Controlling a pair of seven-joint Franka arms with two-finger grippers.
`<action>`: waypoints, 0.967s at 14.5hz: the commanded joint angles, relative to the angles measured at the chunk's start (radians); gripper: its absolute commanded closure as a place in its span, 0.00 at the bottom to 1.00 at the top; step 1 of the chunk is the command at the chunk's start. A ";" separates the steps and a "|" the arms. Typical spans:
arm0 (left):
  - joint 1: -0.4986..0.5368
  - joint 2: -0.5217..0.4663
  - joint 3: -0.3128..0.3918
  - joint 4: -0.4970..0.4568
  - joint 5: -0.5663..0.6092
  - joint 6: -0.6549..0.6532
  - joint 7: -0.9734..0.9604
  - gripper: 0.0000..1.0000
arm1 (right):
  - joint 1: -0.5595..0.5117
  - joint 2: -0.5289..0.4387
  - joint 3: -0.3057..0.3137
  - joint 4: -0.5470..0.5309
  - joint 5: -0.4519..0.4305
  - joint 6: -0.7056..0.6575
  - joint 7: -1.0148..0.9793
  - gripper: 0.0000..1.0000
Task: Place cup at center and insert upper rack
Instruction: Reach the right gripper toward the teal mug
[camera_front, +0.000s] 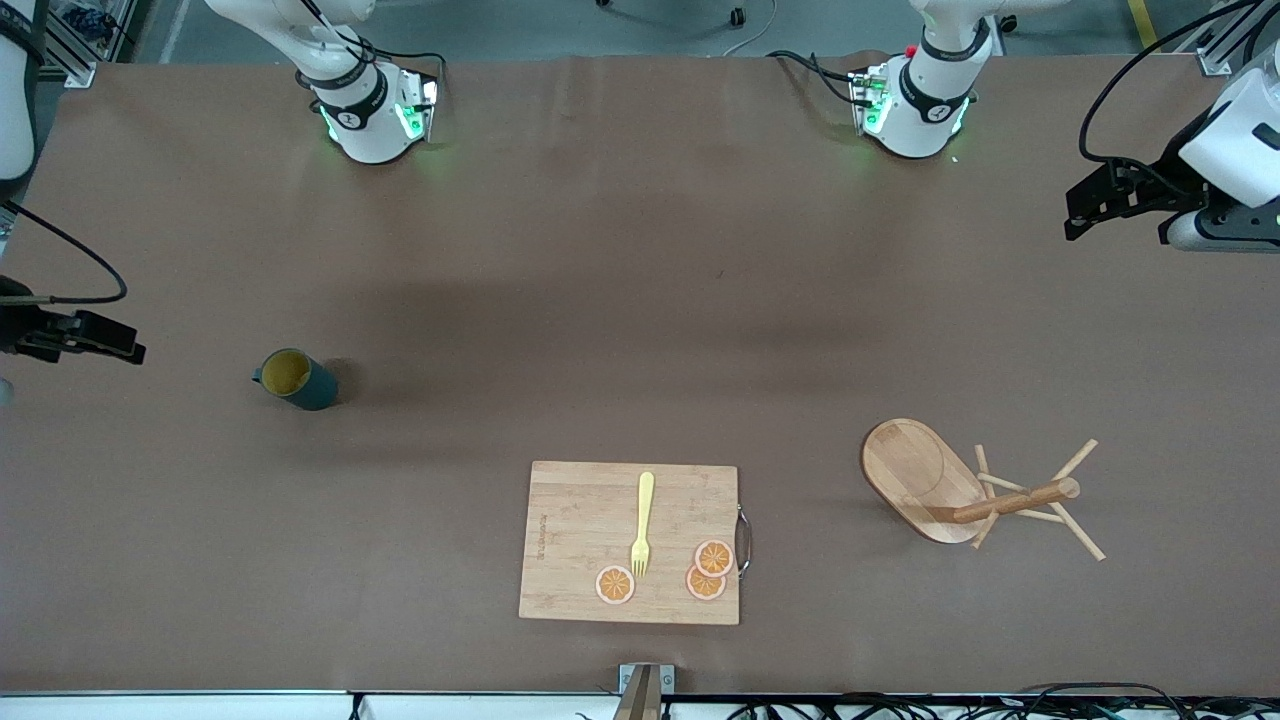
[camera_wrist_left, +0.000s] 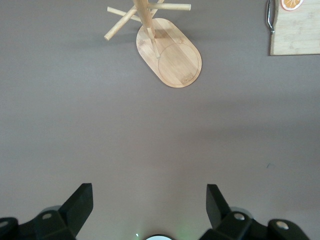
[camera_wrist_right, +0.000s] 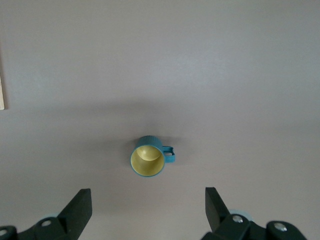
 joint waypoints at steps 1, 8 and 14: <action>0.003 0.017 -0.004 0.023 0.014 -0.007 0.023 0.00 | -0.004 -0.026 0.006 -0.157 0.026 0.108 -0.136 0.00; 0.004 0.017 -0.004 0.022 0.016 -0.007 0.023 0.00 | -0.034 -0.067 0.005 -0.486 0.085 0.354 -0.422 0.00; 0.003 0.018 -0.004 0.023 0.016 -0.007 0.022 0.00 | -0.033 -0.032 0.003 -0.684 0.085 0.701 -0.657 0.00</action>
